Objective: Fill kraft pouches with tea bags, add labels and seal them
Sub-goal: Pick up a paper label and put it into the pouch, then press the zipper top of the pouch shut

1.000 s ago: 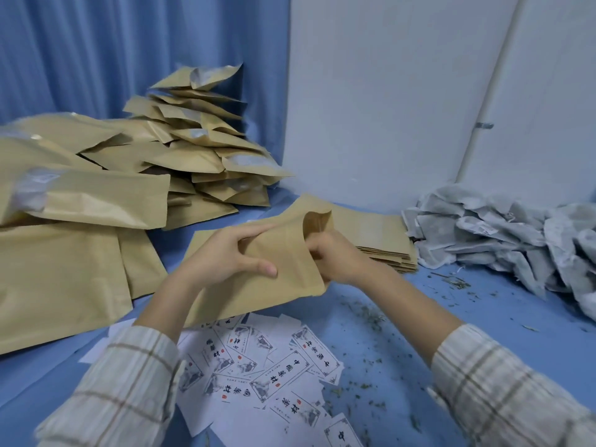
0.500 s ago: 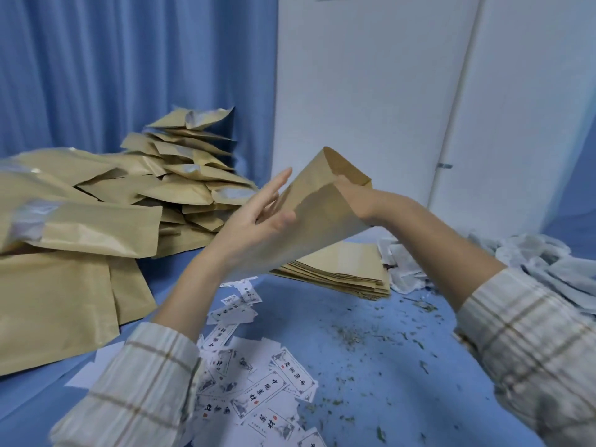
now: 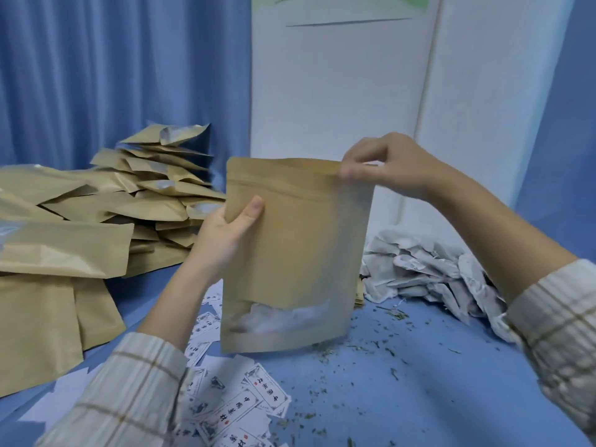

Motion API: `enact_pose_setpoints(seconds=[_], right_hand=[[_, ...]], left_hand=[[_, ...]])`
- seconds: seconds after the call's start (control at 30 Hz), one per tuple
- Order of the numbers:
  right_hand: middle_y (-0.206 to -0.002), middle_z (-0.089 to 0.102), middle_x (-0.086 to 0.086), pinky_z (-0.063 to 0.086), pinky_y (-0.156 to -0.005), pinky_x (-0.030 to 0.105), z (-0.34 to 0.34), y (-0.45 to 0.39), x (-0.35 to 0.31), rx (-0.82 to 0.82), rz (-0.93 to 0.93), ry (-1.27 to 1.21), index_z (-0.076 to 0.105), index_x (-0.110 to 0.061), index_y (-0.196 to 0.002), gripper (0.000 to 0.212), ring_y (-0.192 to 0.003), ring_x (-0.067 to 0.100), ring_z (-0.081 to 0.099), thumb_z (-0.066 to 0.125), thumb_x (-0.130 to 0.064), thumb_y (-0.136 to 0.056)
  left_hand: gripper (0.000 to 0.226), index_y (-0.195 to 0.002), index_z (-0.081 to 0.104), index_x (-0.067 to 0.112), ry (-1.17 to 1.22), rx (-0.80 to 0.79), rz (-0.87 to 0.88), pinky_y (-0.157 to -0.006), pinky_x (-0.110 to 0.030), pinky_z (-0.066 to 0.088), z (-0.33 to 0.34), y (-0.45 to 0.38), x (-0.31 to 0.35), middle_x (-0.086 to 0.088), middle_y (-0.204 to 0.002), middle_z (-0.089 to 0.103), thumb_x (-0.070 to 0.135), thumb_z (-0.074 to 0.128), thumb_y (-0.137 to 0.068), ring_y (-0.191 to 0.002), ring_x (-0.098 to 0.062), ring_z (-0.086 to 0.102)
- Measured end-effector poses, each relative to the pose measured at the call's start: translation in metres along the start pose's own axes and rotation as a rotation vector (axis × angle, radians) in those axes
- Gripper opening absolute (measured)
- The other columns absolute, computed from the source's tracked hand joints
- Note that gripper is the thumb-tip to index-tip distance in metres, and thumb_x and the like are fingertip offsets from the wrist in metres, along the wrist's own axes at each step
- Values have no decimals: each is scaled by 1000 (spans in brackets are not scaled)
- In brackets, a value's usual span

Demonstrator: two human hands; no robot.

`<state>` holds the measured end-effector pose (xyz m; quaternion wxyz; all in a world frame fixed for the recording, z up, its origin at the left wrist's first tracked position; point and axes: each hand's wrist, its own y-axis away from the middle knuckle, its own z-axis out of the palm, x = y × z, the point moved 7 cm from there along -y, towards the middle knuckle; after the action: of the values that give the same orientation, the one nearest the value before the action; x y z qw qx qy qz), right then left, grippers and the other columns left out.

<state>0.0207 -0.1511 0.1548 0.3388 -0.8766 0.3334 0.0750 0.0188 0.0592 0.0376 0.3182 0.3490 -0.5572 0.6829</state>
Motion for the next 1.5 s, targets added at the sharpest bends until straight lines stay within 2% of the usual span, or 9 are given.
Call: enact_pose_setpoints(seconds=[0.13,0.23,0.33,0.47,0.63,0.87,1.0,1.17,1.5], right_hand=[[-110,59,-21,37,-87,13,6,8,23,-4,-13,59,69,-21,-77,51,-105,-3,49,69,-66,-51],[-59,51,-7,32,-56,17,5,9,49,67,60,-21,62,-8,-65,56,-57,3,42,74,-60,-48],[-45,40,-11,24,-43,11,5,13,71,163,120,-21,61,-14,-54,39,-48,2,35,81,-47,-55],[-50,55,-17,32,-48,2,7,19,83,212,138,-100,68,-29,-56,18,-53,-6,46,84,-37,-56],[-68,65,-23,40,-64,0,12,26,90,216,117,-47,66,-42,-62,22,-70,-12,54,85,-33,-56],[-63,64,-29,37,-62,-3,14,30,100,189,83,-33,66,-36,-63,20,-67,-17,56,83,-27,-62],[-63,60,-15,38,-55,5,12,30,104,124,168,70,55,-27,-91,36,-59,-5,53,80,-35,-66],[-87,61,-17,36,-65,3,28,9,68,-69,103,336,60,-35,-101,38,-82,4,54,72,-53,-69],[-62,50,-9,32,-51,11,33,-9,44,-138,50,320,66,-16,-78,25,-61,6,45,69,-41,-78]], left_hand=[[17,-73,74,31,114,-35,-65,-54,-15,52,9,3,-13,13,-79,73,43,63,-69,-72,-3,69],[23,-73,75,23,131,-22,-129,-54,-18,53,10,4,-26,7,-79,74,43,63,-69,-70,-6,70],[22,-78,72,20,123,3,-190,-54,-21,54,10,1,-36,6,-77,73,40,63,-76,-67,-8,69],[16,-80,73,16,146,-28,-255,-56,-22,53,15,-4,-47,1,-80,74,26,62,-85,-68,-12,69],[33,-82,76,13,98,-125,-283,-59,-21,53,29,-7,-41,-3,-87,74,37,79,-59,-76,-16,71],[12,-78,71,11,82,168,-239,-51,-19,50,28,-9,-46,2,-69,72,17,79,-70,-58,-10,66],[10,-72,71,15,40,204,-180,-56,-20,53,32,-8,-44,4,-69,72,19,80,-69,-60,-9,66],[11,-65,71,22,-24,190,-97,-60,-19,53,47,-9,-31,9,-69,72,25,81,-66,-63,-5,66],[12,-77,67,23,-89,153,35,-72,-35,49,52,-7,-11,4,-77,69,33,67,-84,-73,-15,62]])
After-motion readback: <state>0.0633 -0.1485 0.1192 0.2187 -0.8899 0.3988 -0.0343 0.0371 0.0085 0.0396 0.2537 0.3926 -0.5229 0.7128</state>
